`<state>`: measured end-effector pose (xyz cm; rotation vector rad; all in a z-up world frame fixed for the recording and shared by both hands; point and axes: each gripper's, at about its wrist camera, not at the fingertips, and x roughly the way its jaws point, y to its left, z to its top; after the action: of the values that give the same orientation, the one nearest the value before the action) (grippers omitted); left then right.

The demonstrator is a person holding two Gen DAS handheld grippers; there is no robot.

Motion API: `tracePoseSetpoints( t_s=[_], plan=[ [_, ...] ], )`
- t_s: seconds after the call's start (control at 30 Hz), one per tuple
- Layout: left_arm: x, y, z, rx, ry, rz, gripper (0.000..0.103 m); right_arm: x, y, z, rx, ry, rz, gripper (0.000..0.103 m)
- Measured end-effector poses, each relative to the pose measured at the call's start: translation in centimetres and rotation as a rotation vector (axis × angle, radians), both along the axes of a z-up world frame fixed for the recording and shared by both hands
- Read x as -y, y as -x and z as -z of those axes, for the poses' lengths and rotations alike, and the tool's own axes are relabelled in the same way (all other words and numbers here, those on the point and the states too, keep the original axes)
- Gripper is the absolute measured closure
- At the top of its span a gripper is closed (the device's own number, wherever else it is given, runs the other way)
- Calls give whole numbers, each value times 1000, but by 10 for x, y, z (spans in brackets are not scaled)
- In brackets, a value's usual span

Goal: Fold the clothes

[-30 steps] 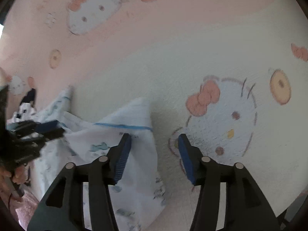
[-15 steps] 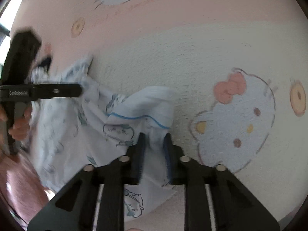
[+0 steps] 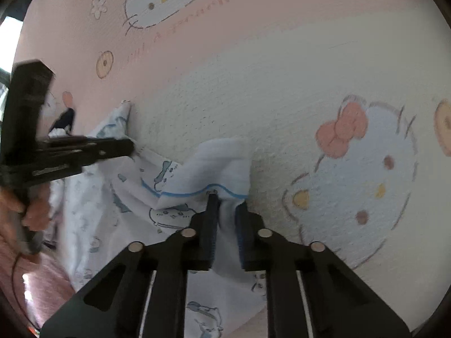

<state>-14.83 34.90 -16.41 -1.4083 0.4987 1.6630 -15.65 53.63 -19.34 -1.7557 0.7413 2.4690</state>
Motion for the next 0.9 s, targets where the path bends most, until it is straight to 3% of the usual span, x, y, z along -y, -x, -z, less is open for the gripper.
tracePoseSetpoints(
  t_s=[0.2, 0.27, 0.37, 0.43, 0.5, 0.53, 0.57, 0.63, 0.67, 0.8, 0.83, 0.87, 0.9],
  plan=[
    [1, -7, -42, -281, -207, -17, 95, -22, -20, -54, -188, -318, 113, 96],
    [5, 15, -37, -294, -186, -34, 95, -29, -21, -50, -157, -309, 87, 95],
    [-13, 23, 4, -268, -83, -57, 95, -41, -17, -13, -16, -218, 122, 85],
    [-9, 37, 9, -239, -58, -67, 95, -62, -27, -7, 8, -165, 170, 81],
    [3, 47, -1, -155, -123, -112, 94, -75, -31, -13, -16, -134, 220, 54],
    [9, 51, -6, -113, -156, -135, 91, -81, -33, -17, -24, -132, 247, 50],
    [14, 51, -9, -81, -172, -127, 88, -91, -36, -20, -31, -123, 268, 48],
    [22, 48, -15, -23, -200, -101, 67, -103, -38, -20, -28, -80, 284, 48],
    [26, 45, -18, 3, -212, -84, 63, -106, -37, -17, -23, -58, 283, 48],
    [32, 47, -17, 88, -202, 6, 61, -93, -18, -6, -2, -70, 233, 46],
    [27, 43, -10, 82, -175, 22, 65, -89, -13, -3, 3, -73, 219, 46],
    [17, 40, -1, 67, -127, 36, 77, -86, -11, -3, 1, -71, 187, 46],
    [11, 38, 2, 40, -103, 43, 97, -82, -10, -3, 0, -65, 153, 51]
  ],
)
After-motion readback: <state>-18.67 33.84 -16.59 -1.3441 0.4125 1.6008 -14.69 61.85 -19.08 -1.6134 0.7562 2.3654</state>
